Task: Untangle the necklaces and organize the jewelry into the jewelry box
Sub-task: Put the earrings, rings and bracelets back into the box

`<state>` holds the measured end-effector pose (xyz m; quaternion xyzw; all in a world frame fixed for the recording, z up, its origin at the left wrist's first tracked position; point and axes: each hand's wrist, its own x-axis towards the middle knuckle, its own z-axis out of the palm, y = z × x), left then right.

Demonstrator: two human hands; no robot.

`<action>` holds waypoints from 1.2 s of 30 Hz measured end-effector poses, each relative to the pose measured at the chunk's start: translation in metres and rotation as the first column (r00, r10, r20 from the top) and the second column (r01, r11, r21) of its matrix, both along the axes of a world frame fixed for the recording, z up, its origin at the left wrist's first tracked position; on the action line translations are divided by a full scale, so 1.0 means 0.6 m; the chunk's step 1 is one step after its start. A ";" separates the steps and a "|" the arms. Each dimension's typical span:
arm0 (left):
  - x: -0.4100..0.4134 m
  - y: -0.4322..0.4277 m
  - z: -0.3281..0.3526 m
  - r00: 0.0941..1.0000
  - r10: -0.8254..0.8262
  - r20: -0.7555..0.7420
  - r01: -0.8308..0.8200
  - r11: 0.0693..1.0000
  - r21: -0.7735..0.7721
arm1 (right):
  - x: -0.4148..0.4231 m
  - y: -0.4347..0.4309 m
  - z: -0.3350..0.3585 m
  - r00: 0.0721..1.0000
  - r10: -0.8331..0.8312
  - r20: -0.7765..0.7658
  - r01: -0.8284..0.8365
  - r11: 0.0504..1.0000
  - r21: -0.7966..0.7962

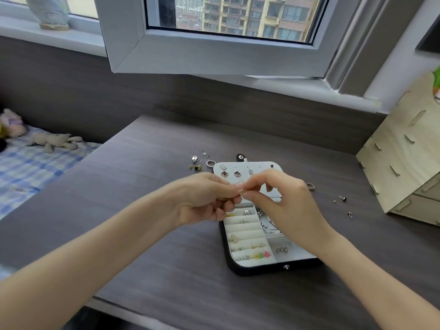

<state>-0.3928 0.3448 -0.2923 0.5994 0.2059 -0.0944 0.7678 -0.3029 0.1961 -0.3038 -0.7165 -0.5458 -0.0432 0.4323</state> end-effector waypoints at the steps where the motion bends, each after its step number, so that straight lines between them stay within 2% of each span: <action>1: -0.001 0.000 0.000 1.000 -0.003 -0.006 0.003 1.000 -0.006 | -0.003 -0.002 0.004 0.996 0.004 -0.089 -0.006 1.000 -0.028; 3: -0.004 -0.001 0.001 1.000 -0.005 -0.017 0.005 1.000 -0.012 | -0.008 -0.004 0.012 0.976 -0.008 -0.216 -0.007 0.998 -0.066; 7: -0.010 -0.001 0.001 0.999 -0.040 -0.027 0.040 0.999 -0.014 | -0.019 -0.004 0.027 0.934 -0.014 -0.358 -0.043 0.988 -0.150; 10: -0.017 0.006 0.001 0.997 -0.067 -0.026 0.069 0.993 0.100 | -0.012 -0.012 0.037 0.847 -0.069 -0.527 -0.114 0.945 -0.308; 12: -0.022 0.015 -0.001 1.000 -0.014 -0.011 0.016 0.979 0.205 | -0.006 -0.015 0.041 0.807 -0.130 -0.576 -0.175 0.879 -0.443; 15: -0.029 0.027 -0.006 0.998 0.068 0.020 -0.071 0.947 0.313 | -0.009 -0.013 0.041 0.827 -0.163 -0.538 -0.245 0.757 -0.605; 18: -0.034 0.034 -0.011 0.993 0.110 0.039 -0.116 0.904 0.411 | -0.013 -0.007 0.040 0.883 -0.171 -0.437 -0.216 0.678 -0.703; 24: -0.047 0.008 -0.032 0.988 0.066 0.139 -0.138 0.779 0.611 | -0.012 0.012 0.044 0.928 -0.157 -0.338 -0.176 0.614 -0.769; 27: -0.048 -0.016 -0.045 0.991 0.035 0.131 -0.118 0.697 0.707 | -0.008 0.018 0.045 0.927 -0.178 -0.330 -0.166 0.595 -0.787; 33: -0.044 -0.023 -0.045 0.996 0.012 0.084 -0.068 0.704 0.707 | -0.004 0.026 0.046 0.928 -0.184 -0.323 -0.189 0.514 -0.836; 36: -0.043 -0.027 -0.042 0.997 -0.007 0.070 -0.043 0.723 0.690 | -0.005 0.029 0.045 0.943 -0.179 -0.282 -0.153 0.521 -0.840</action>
